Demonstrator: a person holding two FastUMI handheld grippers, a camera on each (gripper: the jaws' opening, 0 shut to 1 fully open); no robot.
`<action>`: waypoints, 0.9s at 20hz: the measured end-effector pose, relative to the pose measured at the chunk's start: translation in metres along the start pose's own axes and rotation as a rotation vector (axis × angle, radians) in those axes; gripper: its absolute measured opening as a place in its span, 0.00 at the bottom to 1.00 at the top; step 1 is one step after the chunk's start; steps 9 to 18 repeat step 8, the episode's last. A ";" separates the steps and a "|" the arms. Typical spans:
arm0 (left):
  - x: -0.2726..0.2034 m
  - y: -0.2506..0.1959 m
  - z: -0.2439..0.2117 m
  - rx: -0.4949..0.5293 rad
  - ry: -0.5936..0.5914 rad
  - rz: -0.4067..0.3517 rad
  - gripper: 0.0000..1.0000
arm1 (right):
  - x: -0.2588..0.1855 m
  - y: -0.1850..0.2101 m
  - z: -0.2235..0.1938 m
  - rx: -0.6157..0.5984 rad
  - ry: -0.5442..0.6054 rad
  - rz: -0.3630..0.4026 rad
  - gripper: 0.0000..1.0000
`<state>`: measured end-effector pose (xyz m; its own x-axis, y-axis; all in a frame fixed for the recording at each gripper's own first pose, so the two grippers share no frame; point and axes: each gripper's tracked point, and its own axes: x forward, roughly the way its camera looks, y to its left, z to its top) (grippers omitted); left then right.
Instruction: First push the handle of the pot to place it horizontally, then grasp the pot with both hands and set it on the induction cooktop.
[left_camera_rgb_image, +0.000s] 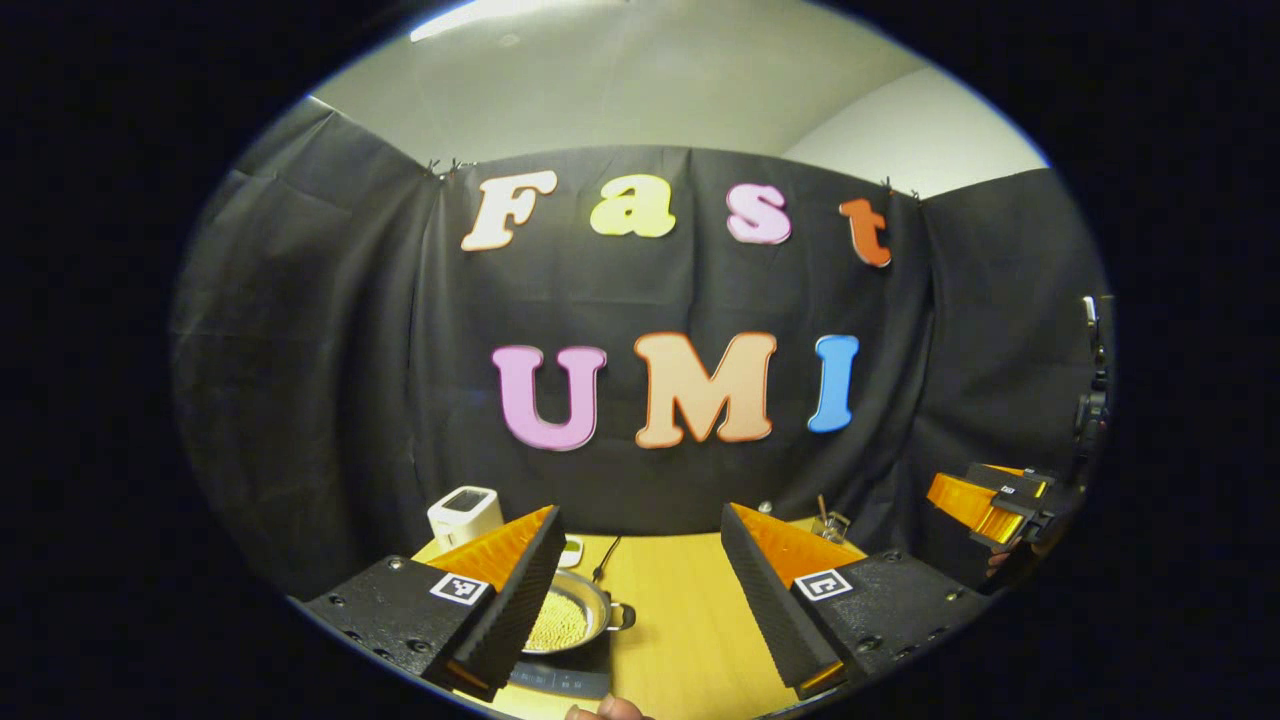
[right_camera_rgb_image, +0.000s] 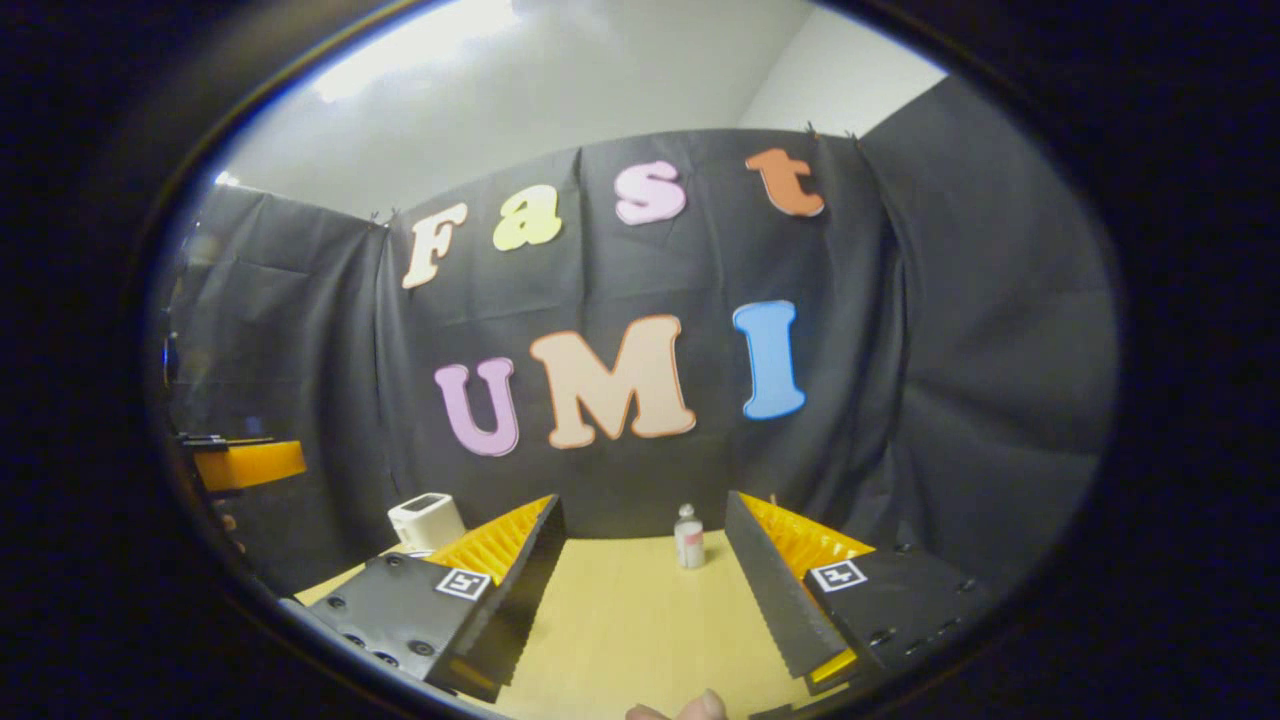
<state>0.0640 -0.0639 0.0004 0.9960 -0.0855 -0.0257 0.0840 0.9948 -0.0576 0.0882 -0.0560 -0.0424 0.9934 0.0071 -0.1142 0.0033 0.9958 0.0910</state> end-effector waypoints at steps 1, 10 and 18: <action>-0.004 0.001 0.009 0.000 -0.020 -0.004 0.96 | -0.005 0.000 0.011 -0.010 -0.017 -0.019 0.92; -0.042 0.013 -0.011 -0.023 0.007 -0.021 0.95 | -0.053 0.049 0.024 -0.110 -0.026 0.003 0.92; -0.042 0.013 -0.011 -0.023 0.007 -0.021 0.95 | -0.053 0.049 0.024 -0.110 -0.026 0.003 0.92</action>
